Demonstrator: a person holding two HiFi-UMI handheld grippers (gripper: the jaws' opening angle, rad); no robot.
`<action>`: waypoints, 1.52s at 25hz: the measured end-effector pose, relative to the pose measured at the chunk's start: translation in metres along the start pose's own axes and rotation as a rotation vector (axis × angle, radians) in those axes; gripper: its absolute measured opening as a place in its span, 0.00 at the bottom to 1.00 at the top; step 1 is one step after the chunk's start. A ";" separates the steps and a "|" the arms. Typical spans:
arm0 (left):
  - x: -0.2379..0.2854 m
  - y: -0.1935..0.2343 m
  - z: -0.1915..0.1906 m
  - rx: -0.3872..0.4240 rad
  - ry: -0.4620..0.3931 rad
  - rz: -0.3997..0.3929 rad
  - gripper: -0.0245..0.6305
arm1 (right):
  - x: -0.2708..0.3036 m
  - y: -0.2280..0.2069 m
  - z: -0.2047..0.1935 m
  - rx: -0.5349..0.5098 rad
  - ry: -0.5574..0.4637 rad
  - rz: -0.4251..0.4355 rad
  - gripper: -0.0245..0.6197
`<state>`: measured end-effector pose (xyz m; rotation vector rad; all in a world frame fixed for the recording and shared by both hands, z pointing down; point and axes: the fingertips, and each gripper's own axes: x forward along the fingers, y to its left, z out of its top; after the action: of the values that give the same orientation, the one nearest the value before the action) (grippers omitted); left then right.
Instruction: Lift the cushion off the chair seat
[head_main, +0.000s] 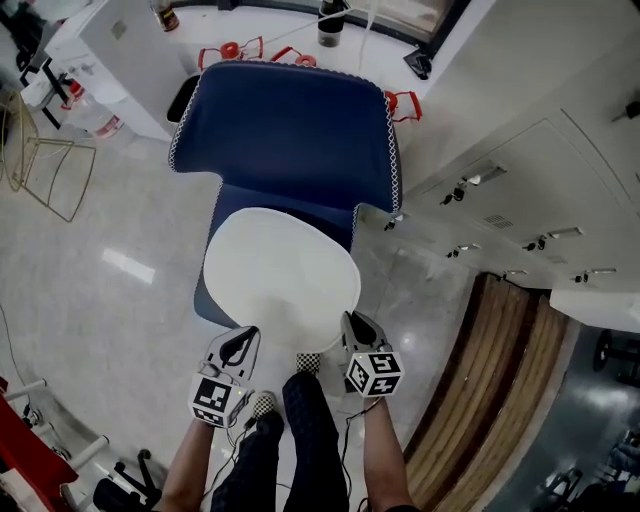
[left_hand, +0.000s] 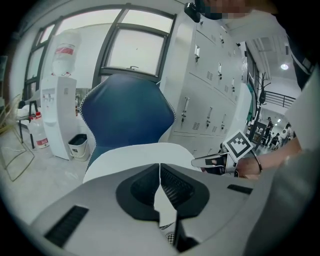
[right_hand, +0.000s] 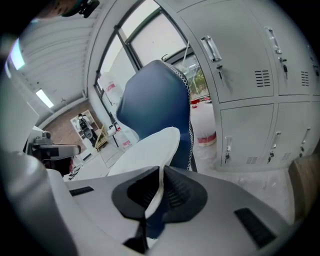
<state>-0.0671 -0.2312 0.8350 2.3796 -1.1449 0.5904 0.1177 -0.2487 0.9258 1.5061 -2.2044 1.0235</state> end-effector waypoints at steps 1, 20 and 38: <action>-0.004 -0.001 0.005 0.003 -0.008 -0.002 0.07 | -0.004 0.004 0.005 -0.009 -0.006 0.002 0.11; -0.123 0.001 0.126 0.007 -0.157 0.073 0.07 | -0.095 0.134 0.113 -0.168 -0.087 0.092 0.09; -0.268 -0.028 0.256 0.055 -0.294 0.115 0.07 | -0.224 0.219 0.215 -0.228 -0.170 0.072 0.09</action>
<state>-0.1492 -0.1902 0.4753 2.5206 -1.4132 0.3172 0.0483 -0.1955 0.5561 1.4675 -2.4128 0.6566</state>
